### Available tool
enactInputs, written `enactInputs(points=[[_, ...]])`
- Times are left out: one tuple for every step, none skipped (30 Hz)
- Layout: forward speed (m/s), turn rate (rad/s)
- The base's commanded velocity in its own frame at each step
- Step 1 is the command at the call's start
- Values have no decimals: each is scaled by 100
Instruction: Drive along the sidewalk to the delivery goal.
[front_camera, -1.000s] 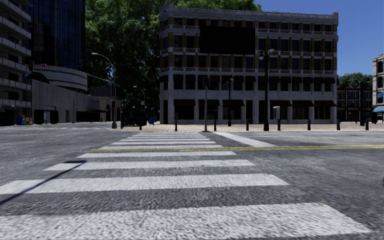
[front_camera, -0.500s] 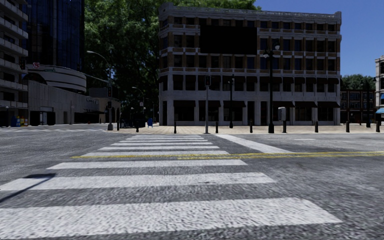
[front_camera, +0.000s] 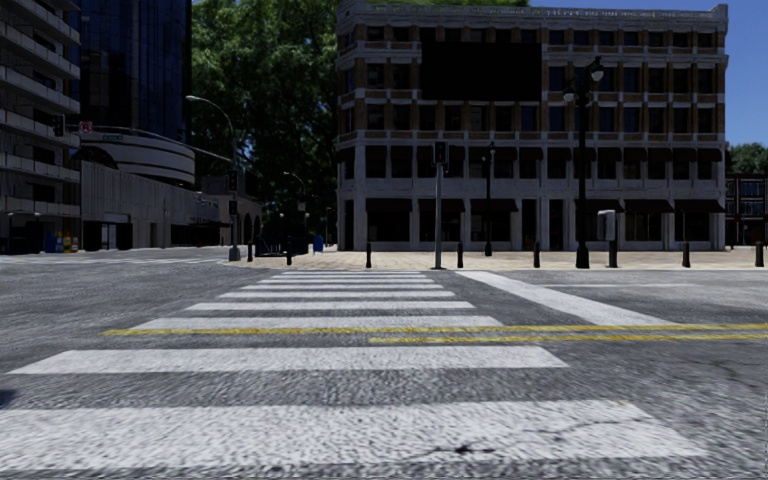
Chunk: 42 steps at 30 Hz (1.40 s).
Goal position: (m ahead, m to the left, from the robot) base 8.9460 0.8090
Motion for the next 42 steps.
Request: enactInputs(points=[[200, 32], [200, 32], [200, 32], [200, 32], [200, 32], [200, 32], [200, 32], [200, 32], [200, 32], [200, 32], [200, 32], [200, 32], [200, 32], [200, 32], [200, 32], [200, 32], [200, 23], [200, 19], [200, 2], [200, 0], [200, 0], [200, 0], [200, 0], [200, 0], [200, 0], [200, 0], [200, 0], [200, 0], [200, 0], [200, 0], [200, 0], [200, 0], [200, 0], [200, 0], [200, 0], [200, 0], [200, 0], [200, 0], [200, 0], [200, 0], [200, 0], [200, 0]])
